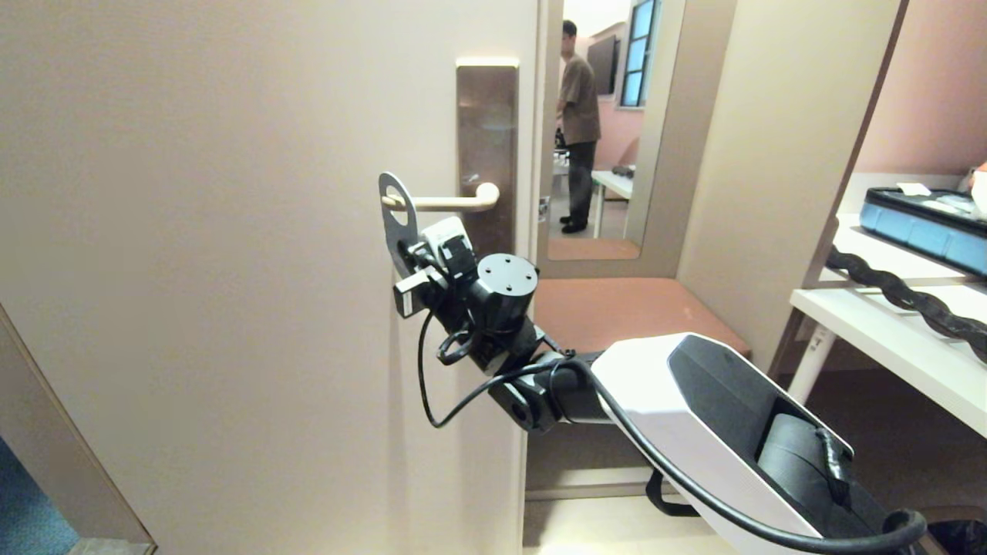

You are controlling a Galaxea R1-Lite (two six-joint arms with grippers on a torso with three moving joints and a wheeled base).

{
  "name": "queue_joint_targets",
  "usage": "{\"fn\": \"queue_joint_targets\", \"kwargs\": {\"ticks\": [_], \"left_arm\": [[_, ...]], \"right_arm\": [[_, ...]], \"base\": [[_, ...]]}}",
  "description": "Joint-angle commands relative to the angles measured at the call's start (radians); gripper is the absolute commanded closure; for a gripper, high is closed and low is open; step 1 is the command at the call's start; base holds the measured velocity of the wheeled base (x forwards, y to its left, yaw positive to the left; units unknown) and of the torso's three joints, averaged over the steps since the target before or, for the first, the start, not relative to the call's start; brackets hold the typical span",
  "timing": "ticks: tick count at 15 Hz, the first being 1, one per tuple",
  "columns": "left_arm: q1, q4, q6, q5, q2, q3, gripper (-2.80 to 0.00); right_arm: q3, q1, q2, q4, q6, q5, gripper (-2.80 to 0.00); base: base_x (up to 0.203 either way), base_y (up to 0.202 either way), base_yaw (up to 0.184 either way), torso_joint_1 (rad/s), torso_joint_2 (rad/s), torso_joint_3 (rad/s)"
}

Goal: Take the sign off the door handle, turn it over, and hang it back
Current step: Take down the sign

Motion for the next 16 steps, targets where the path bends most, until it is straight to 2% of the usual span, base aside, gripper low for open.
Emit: {"fn": "queue_joint_targets", "kwargs": {"ticks": [1,8,16], "left_arm": [[0.0,0.0,-0.001,0.001,0.001,0.0,0.0],[0.0,0.0,-0.001,0.001,0.001,0.0,0.0],[0.0,0.0,-0.001,0.001,0.001,0.0,0.0]], "right_arm": [[0.0,0.001,0.003,-0.006,-0.006,0.002,0.0],[-0.002,0.002,0.007,-0.006,-0.007,0.069,0.0],[0.0,0.002,0.007,-0.009,-0.007,0.083,0.0]], "base": [[0.0,0.0,0.0,0.0,0.0,0.0],[0.0,0.0,0.0,0.0,0.0,0.0],[0.0,0.0,0.0,0.0,0.0,0.0]]}}
